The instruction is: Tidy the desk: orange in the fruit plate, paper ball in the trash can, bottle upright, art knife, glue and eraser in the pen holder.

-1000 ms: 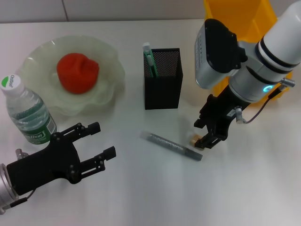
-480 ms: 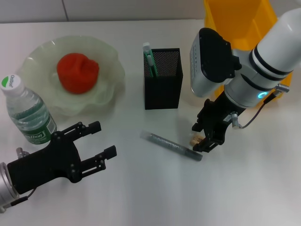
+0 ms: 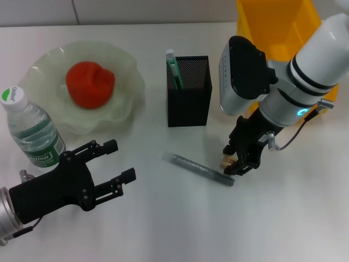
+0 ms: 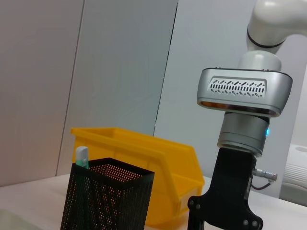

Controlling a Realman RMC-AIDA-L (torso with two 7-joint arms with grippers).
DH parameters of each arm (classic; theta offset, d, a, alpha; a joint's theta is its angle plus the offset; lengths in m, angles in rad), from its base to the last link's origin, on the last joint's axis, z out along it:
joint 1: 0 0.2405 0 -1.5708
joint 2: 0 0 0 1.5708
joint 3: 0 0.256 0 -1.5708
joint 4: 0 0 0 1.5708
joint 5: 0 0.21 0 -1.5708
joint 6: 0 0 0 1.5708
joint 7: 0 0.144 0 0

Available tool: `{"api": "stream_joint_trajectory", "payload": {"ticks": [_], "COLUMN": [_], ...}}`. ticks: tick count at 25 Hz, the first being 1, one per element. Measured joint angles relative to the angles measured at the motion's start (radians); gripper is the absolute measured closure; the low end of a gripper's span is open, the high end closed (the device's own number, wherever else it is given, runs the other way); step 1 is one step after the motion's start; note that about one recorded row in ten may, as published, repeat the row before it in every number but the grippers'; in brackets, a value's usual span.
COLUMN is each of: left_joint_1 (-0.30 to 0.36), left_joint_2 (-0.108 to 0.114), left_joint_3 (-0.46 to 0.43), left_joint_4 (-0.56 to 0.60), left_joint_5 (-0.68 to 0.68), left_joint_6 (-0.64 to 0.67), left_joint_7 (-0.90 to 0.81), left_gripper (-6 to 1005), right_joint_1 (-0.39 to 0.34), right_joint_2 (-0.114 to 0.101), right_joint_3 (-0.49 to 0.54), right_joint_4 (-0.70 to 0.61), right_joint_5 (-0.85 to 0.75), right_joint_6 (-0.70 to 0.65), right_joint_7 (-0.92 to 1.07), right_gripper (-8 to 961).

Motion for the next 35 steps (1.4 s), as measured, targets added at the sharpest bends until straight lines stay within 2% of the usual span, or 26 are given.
{"api": "stream_joint_trajectory", "payload": {"ticks": [11, 17, 18, 25, 26, 27, 31, 32, 35], "left_joint_1": [-0.002, -0.001, -0.001, -0.001, -0.001, -0.001, -0.001, 0.002, 0.004], "left_joint_2": [0.0, 0.0, 0.0, 0.0, 0.0, 0.0, 0.0, 0.0, 0.0], "left_joint_3": [0.0, -0.002, -0.002, 0.0, 0.0, 0.0, 0.0, -0.002, -0.004], "left_joint_4": [0.0, 0.0, 0.0, 0.0, 0.0, 0.0, 0.0, 0.0, 0.0], "left_joint_5": [0.0, 0.0, 0.0, 0.0, 0.0, 0.0, 0.0, 0.0, 0.0], "left_joint_6": [0.0, 0.0, 0.0, 0.004, 0.004, 0.005, 0.005, 0.005, 0.004], "left_joint_7": [0.0, 0.0, 0.0, 0.001, 0.001, 0.002, 0.006, 0.008, 0.008], "left_gripper": [248, 248, 248, 249, 249, 249, 249, 249, 249], "right_joint_1": [-0.002, -0.022, -0.022, -0.022, -0.022, -0.015, -0.007, -0.004, -0.003], "right_joint_2": [0.0, -0.004, -0.004, -0.01, -0.01, -0.01, -0.01, -0.011, -0.011], "right_joint_3": [-0.003, 0.04, 0.04, 0.296, 0.296, 0.359, 0.425, 0.445, 0.449], "right_joint_4": [-0.009, -0.09, -0.09, -0.223, -0.223, -0.242, -0.26, -0.262, -0.26], "right_joint_5": [0.0, 0.029, 0.029, 0.127, 0.127, 0.139, 0.148, 0.157, 0.164], "right_joint_6": [0.002, -0.057, -0.057, -0.237, -0.237, -0.254, -0.235, -0.192, -0.14], "right_joint_7": [0.009, 0.02, 0.02, 0.017, 0.017, 0.02, 0.044, 0.075, 0.102], "right_gripper": [573, 712, 712, 699, 696, 692, 678, 675, 665]}}
